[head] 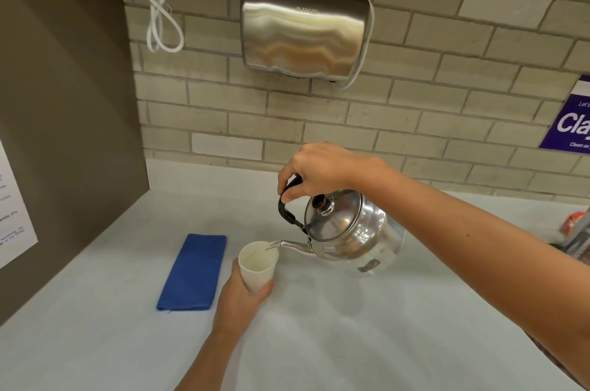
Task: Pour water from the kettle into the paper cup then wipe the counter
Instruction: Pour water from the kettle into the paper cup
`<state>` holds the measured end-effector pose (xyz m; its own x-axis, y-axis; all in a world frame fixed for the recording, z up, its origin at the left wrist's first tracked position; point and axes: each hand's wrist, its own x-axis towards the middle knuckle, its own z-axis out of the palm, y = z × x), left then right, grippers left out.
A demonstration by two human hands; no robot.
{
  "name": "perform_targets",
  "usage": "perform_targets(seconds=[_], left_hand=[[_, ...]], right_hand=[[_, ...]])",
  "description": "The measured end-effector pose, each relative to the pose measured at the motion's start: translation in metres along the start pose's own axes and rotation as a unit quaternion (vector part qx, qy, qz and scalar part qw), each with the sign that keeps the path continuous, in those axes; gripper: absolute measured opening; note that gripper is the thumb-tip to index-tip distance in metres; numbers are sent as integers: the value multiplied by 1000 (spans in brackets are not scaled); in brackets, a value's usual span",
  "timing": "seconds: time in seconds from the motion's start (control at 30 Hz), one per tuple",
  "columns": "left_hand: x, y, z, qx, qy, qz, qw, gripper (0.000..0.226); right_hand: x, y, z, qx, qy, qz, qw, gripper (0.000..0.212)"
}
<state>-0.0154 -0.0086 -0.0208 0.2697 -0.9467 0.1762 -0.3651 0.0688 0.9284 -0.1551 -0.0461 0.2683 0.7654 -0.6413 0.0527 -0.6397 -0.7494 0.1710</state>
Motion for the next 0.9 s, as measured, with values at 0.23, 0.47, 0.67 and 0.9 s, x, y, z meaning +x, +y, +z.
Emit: perform_targets(seconds=[0.23,0.47,0.67,0.9], left_hand=[[0,-1,0,-7,-2,6,1000,81],[0,-3,-1,-12,0,11,1000,77],[1,-3,-1,-13,3,12,1000,76],[1,-4,-1,-15,5,19,1000,78]], right_hand=[[0,-2,-2,-5,-4,-1,1000,19],[0,-2,-6,3,-5,4,1000,19],[-2,-3,-8,-1,-16,10,1000,20],[-4,-6,-12,-16,-30,16,999,22]])
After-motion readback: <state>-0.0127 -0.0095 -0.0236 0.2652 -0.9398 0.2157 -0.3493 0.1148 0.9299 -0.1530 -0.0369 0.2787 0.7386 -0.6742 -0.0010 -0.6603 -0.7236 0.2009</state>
